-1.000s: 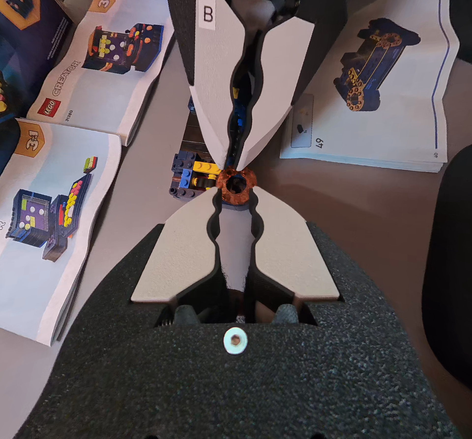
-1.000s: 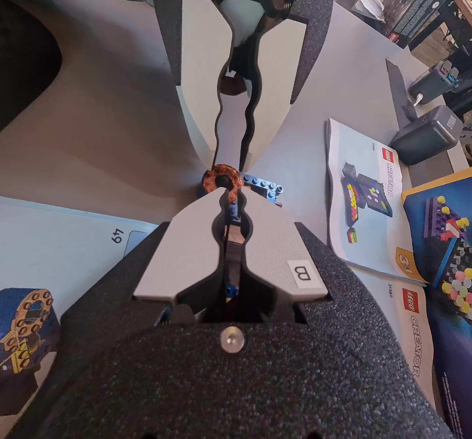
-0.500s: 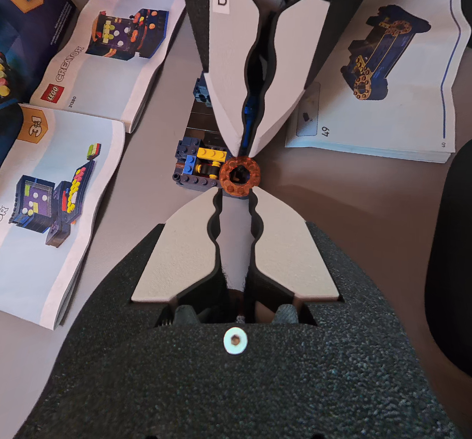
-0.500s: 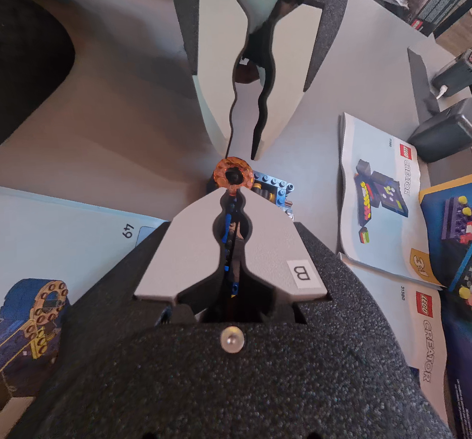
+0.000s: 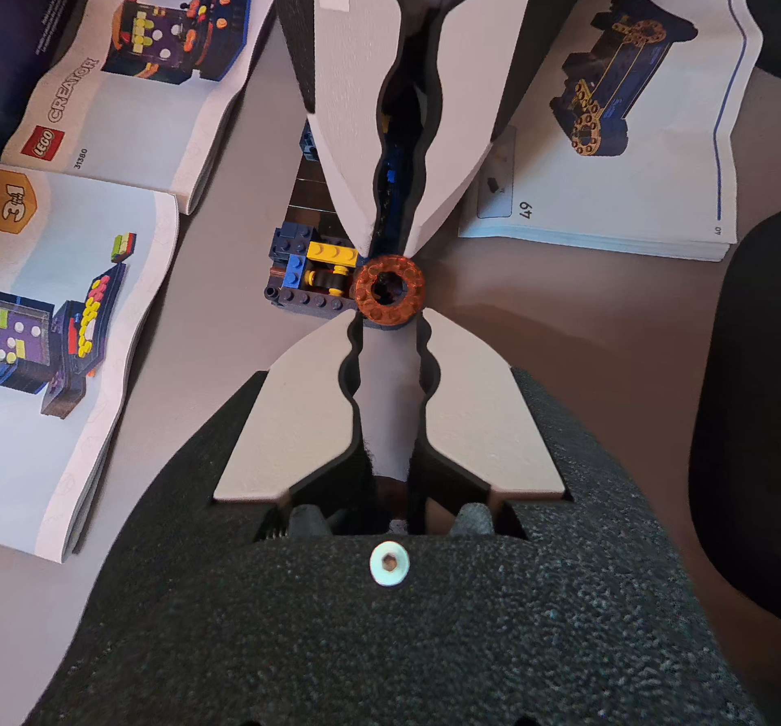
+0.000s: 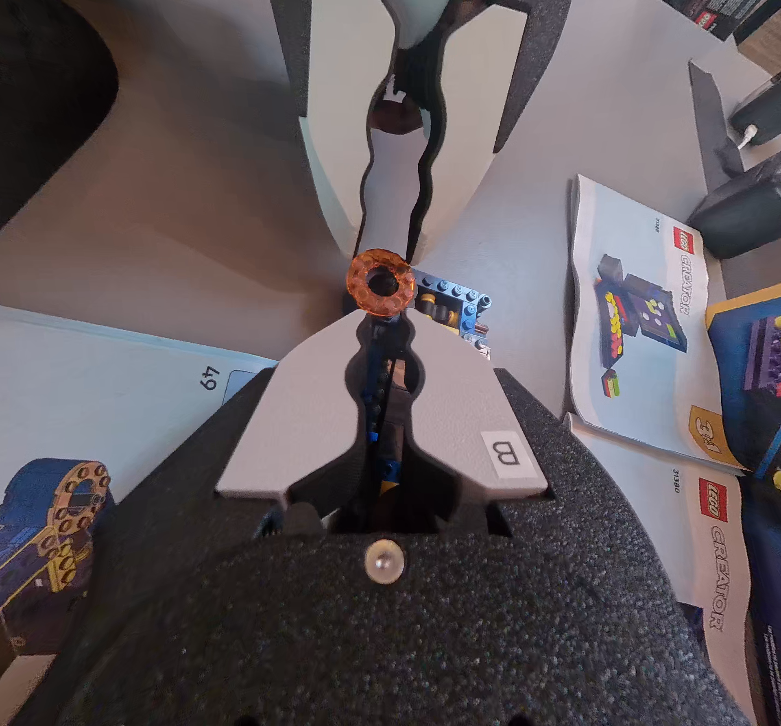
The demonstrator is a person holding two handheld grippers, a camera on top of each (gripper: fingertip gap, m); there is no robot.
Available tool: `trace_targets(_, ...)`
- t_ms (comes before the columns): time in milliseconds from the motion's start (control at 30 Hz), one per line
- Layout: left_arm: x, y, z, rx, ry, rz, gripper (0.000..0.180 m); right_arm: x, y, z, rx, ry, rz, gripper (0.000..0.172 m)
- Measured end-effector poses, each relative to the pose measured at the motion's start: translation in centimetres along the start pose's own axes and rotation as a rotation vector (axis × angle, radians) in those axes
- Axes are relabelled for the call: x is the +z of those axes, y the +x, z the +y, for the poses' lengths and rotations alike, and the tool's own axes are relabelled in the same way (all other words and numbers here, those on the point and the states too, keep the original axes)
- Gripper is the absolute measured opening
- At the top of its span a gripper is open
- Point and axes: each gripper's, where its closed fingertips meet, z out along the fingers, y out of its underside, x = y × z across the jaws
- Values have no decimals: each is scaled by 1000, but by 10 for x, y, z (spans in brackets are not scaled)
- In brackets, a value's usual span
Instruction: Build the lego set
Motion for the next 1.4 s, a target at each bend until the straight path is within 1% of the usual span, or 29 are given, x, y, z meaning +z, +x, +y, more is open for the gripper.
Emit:
trace_targets(400, -1, -5, 1, -5, 5, -23, 25, -1, 1, 0, 1, 8, 3, 11)
trace_targets(933, 2, -4, -3, 47, -1, -40, 21, -3, 3, 4, 7, -13, 7, 10)
trace_targets(1400, 1, 0, -4, 65, 3, -26, 24, -4, 3, 6, 7, -21, 4, 11)
